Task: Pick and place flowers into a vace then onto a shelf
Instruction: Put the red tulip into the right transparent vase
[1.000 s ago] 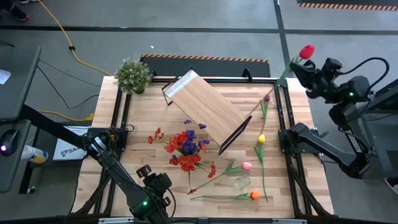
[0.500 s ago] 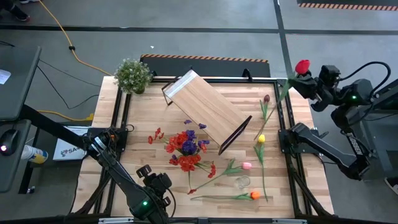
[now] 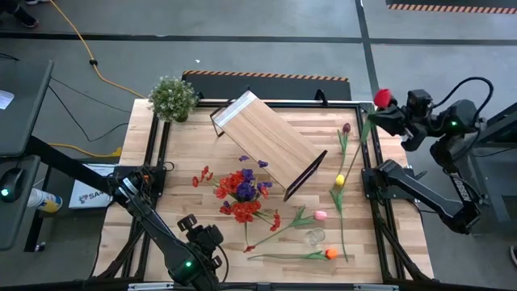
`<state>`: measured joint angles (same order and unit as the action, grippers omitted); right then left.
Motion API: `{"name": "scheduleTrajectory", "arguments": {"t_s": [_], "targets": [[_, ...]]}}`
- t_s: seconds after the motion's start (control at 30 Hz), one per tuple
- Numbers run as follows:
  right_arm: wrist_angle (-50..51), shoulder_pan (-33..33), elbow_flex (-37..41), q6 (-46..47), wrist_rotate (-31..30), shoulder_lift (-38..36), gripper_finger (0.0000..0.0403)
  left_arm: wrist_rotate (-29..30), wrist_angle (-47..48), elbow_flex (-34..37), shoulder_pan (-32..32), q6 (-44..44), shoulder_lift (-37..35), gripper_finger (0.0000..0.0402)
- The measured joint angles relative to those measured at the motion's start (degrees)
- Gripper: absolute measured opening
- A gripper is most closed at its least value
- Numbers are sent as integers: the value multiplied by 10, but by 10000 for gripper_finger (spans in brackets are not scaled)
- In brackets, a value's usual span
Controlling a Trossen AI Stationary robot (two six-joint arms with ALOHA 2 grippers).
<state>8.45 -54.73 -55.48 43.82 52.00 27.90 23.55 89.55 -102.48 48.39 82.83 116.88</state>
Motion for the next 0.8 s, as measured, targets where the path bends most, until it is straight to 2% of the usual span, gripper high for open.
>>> {"name": "scheduleTrajectory", "arguments": {"t_s": [0.37, 0.8], "targets": [[74, 0, 0, -48, 15, -26, 2, 0, -16, 0, 0, 0, 0, 145], [119, 0, 0, -49, 4, -84, 2, 0, -20, 0, 0, 0, 0, 145]]}}
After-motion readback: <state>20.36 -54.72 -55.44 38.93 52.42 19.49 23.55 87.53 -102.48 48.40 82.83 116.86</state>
